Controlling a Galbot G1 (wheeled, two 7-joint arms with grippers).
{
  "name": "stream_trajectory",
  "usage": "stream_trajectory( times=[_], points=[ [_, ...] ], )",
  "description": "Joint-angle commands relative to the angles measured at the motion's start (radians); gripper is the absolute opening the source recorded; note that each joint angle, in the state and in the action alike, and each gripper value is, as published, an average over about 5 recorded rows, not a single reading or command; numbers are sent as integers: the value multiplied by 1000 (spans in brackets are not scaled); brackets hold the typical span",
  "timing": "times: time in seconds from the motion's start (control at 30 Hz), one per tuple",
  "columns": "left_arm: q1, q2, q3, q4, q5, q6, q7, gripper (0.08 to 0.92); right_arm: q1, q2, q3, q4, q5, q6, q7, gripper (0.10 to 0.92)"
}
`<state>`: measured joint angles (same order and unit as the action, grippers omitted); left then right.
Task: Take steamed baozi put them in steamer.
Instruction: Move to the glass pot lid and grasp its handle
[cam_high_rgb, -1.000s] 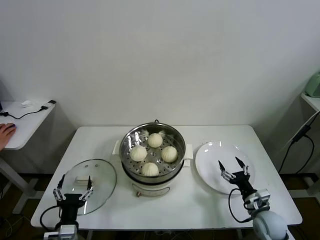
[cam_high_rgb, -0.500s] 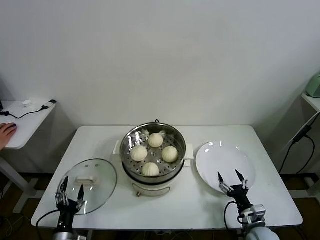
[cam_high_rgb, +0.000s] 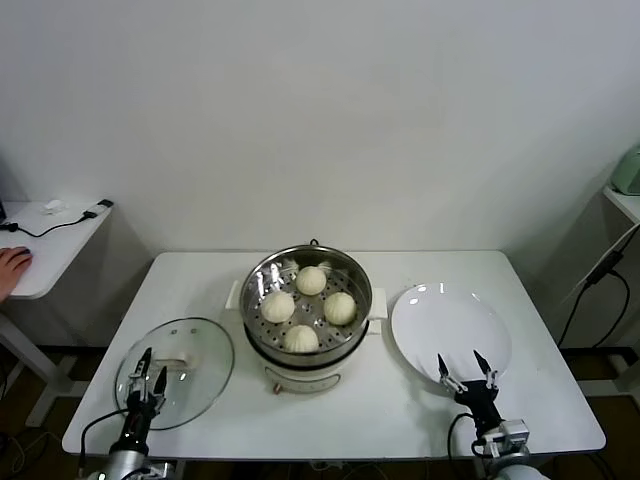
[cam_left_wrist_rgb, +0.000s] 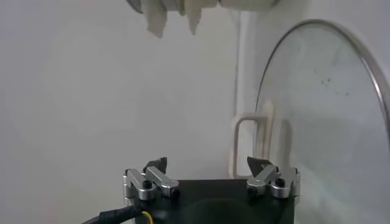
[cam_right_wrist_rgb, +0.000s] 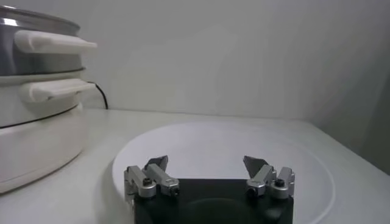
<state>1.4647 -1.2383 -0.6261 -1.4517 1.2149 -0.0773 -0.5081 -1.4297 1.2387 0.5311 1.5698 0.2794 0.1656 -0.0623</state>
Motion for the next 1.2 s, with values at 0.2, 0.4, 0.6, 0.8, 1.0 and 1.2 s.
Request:
stream_trajectory(
  times=[0.2, 0.4, 0.6, 0.8, 1.0, 1.2],
  points=[
    [-92, 10, 18, 101, 102, 35, -7, 823, -6, 24, 0, -5, -25, -1, 2, 823],
    [-100, 9, 20, 114, 93, 48, -6, 771, -6, 33, -3, -18, -34, 2, -1, 823],
    [-98, 0, 26, 119, 95, 47, -7, 603, -4, 34, -6, -19, -40, 2, -5, 823],
    [-119, -9, 24, 139, 99, 40, -15, 430, -4, 34, -12, -20, -45, 2, -6, 823],
    [-121, -17, 16, 111, 89, 38, -7, 257, -8, 32, -13, -19, -50, 2, -7, 823],
    [-69, 5, 4, -46, 17, 65, 77, 134, -17, 28, 0, -6, -48, 2, -10, 823]
  ],
)
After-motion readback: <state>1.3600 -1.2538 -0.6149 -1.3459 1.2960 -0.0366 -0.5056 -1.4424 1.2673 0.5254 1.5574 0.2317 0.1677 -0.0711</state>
